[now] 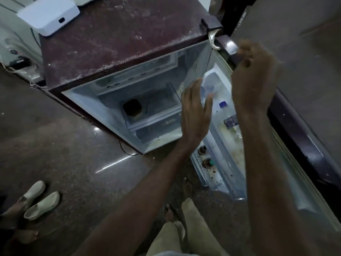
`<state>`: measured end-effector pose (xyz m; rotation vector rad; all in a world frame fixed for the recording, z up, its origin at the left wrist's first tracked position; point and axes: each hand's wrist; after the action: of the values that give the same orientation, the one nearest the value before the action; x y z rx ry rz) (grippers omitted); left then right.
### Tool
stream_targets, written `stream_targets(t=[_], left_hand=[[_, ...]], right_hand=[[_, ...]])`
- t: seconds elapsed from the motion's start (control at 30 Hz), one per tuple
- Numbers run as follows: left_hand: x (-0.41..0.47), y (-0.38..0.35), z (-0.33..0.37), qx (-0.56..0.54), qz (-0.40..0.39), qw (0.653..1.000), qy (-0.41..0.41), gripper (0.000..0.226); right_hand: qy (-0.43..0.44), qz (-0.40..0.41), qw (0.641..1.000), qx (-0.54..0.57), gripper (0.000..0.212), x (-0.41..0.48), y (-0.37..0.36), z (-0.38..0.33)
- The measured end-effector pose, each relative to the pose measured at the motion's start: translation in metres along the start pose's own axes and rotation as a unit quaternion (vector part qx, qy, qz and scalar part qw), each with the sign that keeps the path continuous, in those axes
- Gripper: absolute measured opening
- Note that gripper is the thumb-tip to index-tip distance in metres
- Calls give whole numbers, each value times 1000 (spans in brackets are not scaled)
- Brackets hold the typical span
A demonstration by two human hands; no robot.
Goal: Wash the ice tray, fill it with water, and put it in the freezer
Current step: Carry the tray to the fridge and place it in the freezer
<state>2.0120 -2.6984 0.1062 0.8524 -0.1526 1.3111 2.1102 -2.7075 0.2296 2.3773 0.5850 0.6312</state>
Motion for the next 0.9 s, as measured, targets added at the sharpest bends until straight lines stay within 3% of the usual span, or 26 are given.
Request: stream_targets(t=[0.1,0.17,0.33,0.43,0.53,0.9], left_hand=[[-5,0,27,-27,0,999,-48,39],[-8,1,41,-42,4,997,-71,35],[-18,2,71,-65,1,993,-99,26],[-28,3,85,-83,-14,993,-86,29],[-41,6,100,-101,-29,992,-73,31],[-52,44,138,-77,-109,991,32,39]], right_hand=[[-108,-55,989,-84,44,-2,39,31],[-129,-87,981,-115,46,-14,51,48],[-72,-144,978,-137,54,-29,63,52],[-84,-190,962,-179,62,-19,74,46],[-42,-230,945,-231,62,-13,82,43],[141,-342,843,-390,55,-13,82,28]])
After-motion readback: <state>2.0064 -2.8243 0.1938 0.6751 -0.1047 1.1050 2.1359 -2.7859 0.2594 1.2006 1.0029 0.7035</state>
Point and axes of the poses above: each hand's wrist, its own x-axis towards the middle knuckle, its own y-axis out of the back of the hand, z = x × y, and after that the axes turned 14 degrees about -y, right-handed
